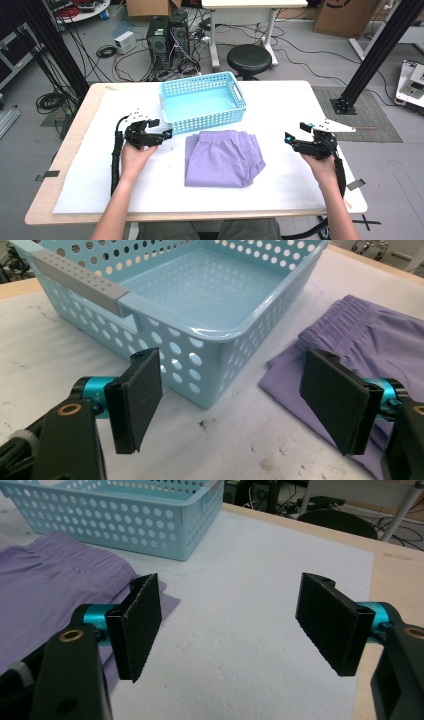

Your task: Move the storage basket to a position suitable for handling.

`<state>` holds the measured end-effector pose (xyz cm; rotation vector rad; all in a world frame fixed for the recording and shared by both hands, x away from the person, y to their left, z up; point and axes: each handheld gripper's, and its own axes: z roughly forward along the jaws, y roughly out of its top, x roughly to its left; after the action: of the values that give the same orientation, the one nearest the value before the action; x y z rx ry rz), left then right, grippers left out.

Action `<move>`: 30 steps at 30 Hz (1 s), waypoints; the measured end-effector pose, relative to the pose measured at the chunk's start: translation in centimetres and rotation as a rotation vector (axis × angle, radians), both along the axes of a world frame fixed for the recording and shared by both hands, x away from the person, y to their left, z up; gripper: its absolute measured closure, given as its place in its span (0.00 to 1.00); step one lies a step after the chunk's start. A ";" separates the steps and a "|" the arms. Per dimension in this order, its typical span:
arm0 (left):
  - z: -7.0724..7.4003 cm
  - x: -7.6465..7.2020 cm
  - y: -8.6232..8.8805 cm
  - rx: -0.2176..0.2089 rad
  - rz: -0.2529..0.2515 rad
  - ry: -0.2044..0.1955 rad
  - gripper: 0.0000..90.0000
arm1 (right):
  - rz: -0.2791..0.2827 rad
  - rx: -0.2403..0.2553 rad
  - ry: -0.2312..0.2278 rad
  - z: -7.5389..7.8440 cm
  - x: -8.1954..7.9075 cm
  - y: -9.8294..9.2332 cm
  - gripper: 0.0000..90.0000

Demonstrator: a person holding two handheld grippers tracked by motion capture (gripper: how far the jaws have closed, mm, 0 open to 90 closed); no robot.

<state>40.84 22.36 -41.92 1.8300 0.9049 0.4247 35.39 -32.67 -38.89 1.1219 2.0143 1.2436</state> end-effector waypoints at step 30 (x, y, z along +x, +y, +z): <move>-1.8 2.6 -2.7 0.076 0.098 0.019 0.40 | 0.019 -0.015 0.014 -0.4 0.4 0.8 0.30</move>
<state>43.43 19.61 -43.76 1.8663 1.0071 0.5098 35.84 -31.91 -39.29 1.1097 2.0465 1.2310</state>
